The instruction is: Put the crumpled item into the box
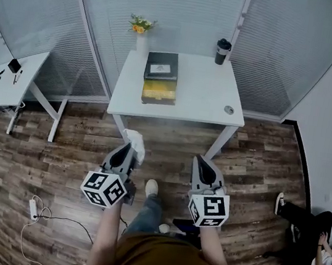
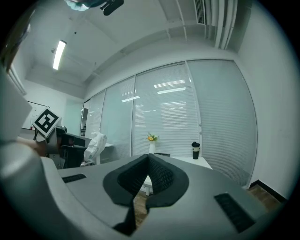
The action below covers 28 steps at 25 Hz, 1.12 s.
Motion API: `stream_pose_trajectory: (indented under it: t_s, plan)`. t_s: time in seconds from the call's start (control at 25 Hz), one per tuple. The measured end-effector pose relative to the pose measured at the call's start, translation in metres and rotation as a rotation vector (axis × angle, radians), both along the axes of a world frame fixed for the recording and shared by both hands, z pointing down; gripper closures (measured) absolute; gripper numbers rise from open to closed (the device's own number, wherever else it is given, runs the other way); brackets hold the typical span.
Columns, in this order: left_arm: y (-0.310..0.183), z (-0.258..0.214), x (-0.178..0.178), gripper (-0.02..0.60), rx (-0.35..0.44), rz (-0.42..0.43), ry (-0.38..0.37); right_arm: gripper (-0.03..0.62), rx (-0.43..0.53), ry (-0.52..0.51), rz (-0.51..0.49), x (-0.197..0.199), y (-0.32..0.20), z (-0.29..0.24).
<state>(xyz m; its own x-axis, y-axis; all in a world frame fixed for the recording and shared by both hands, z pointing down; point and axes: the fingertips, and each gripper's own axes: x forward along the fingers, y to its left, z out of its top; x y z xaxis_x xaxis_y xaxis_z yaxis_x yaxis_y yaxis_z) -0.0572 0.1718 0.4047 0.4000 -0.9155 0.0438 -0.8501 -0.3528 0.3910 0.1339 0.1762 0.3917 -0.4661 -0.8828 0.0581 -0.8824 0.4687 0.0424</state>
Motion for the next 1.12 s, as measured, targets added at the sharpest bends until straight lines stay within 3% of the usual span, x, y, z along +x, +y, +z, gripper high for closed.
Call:
stream_pose_trajectory:
  t_s: [0.36, 0.88, 1.12]
  plan:
    - [-0.077, 0.021, -0.001, 0.551, -0.043, 0.024, 0.015, 0.582, -0.043, 0.007, 0.013, -0.003, -0.076, 0.020]
    - [-0.271, 0.057, -0.041, 0.551, -0.130, 0.069, 0.019, 0.582, -0.144, 0.066, 0.054, -0.041, -0.258, 0.053]
    - [-0.338, 0.072, -0.050, 0.551, -0.166, 0.115, 0.023, 0.582, -0.193, 0.073, 0.089, -0.054, -0.319, 0.069]
